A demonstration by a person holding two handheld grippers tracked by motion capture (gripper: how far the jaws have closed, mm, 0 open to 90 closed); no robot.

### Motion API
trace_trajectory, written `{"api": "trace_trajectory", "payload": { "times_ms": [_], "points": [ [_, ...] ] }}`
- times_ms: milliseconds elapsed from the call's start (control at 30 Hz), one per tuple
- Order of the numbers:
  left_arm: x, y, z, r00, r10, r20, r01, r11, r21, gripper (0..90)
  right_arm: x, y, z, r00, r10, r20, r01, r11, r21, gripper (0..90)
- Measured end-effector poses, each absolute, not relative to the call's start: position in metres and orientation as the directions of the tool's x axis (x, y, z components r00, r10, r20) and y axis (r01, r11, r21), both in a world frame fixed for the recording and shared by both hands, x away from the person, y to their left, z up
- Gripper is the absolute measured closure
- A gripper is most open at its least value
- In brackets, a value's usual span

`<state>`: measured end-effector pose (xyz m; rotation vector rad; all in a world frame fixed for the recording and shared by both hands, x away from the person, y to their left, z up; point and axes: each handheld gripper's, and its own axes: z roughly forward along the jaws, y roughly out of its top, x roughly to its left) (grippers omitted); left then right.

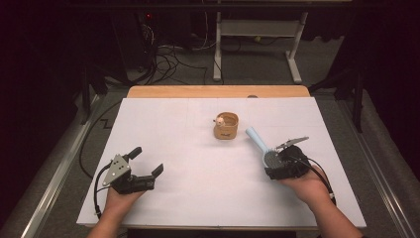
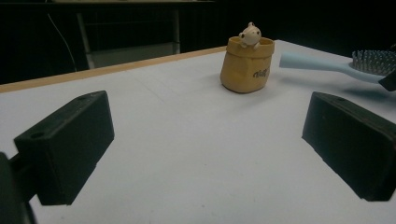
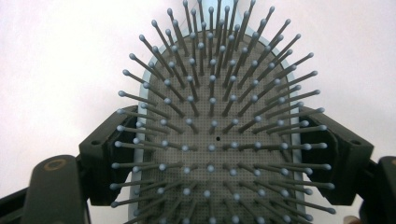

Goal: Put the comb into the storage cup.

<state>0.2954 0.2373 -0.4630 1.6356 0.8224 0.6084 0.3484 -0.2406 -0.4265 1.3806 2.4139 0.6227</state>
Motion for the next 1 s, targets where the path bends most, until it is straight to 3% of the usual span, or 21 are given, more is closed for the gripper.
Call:
{"api": "trace_trajectory", "payload": {
  "times_ms": [500,1000],
  "points": [
    [0.296,0.232,-0.466,0.611,0.791,-0.01,0.197,-0.141,0.97,0.0,0.319,-0.238,-0.429,-0.576,0.817,-0.028,0.703,0.513,0.493,20.8],
    [0.296,0.228,-0.468,0.616,0.788,-0.005,0.202,-0.152,0.968,0.3,0.315,-0.196,-0.429,-0.692,0.722,-0.004,0.628,0.605,0.489,20.7]
  ]
}}
